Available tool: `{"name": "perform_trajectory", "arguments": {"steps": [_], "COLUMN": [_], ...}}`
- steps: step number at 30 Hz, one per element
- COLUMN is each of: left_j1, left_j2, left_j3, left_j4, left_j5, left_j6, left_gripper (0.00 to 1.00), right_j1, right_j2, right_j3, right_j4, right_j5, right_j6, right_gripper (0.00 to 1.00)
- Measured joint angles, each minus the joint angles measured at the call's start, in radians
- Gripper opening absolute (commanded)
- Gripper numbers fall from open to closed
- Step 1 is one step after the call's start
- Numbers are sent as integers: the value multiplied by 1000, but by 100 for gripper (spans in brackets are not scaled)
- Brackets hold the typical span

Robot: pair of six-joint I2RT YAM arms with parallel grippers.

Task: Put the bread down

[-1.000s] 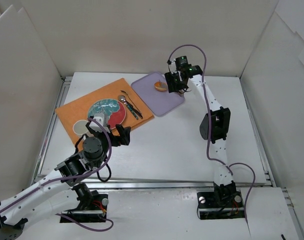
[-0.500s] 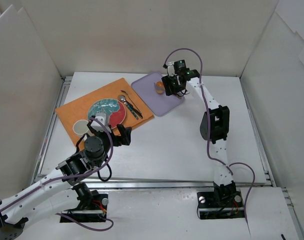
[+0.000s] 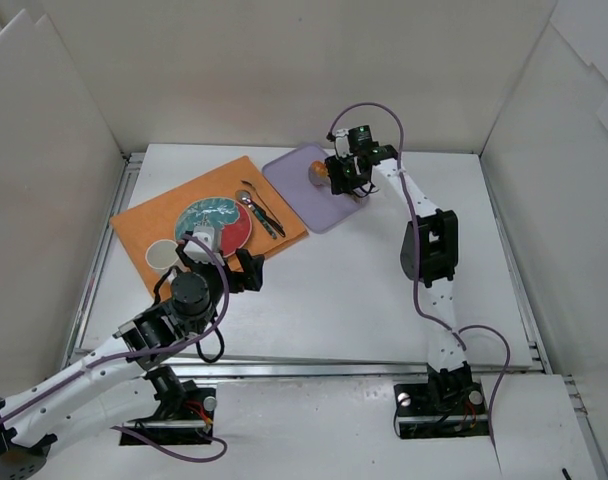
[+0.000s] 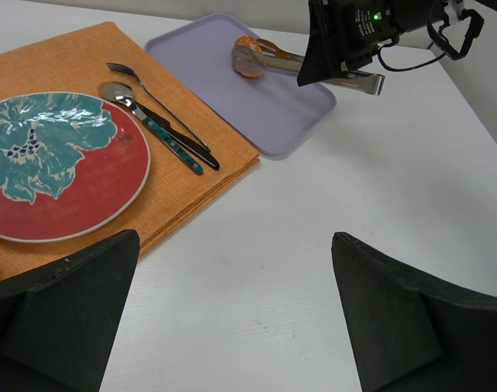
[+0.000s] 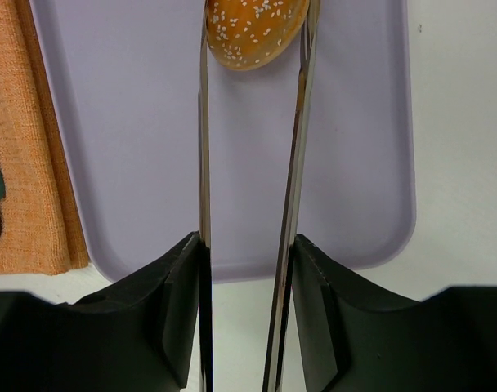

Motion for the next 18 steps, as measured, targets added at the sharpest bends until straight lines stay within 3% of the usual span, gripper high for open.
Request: {"name": "perform_trajectory", "arguments": {"steps": [8,18], "left_j1": [0,0], "left_j2": [0,-56], "left_j3": [0,-6], "left_j4": [0,-4], "left_j5": [-2,-61], "left_j6": [0,-6], "left_gripper": [100,100], "right_j1": [8,121], "right_j2": [-46,-373], "right_j3": [-80,-222], "right_j4": [20,42], "right_j5": [1,3], "right_j6": [7,8], "right_gripper": [39,39]}}
